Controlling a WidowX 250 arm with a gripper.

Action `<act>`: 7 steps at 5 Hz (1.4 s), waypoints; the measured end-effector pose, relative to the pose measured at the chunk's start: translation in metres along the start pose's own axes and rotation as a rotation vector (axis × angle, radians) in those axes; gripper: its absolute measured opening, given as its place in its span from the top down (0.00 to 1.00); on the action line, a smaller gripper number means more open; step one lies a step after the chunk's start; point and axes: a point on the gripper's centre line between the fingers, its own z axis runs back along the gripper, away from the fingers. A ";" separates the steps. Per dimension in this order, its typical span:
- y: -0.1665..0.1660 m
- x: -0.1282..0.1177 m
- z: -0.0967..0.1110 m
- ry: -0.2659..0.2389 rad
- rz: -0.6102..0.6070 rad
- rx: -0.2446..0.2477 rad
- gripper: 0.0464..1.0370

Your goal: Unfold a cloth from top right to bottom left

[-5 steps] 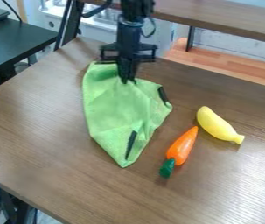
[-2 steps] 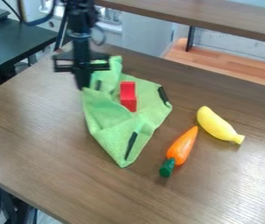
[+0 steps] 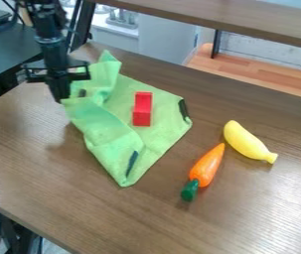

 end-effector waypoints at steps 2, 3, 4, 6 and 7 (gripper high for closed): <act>0.043 0.002 0.006 0.036 -0.094 -0.054 1.00; 0.057 0.002 0.011 0.047 -0.108 -0.059 1.00; 0.063 0.009 0.028 -0.036 -0.108 -0.006 1.00; 0.052 0.013 0.033 -0.215 -0.165 0.227 0.86; 0.048 0.014 0.038 -0.233 -0.206 0.306 0.62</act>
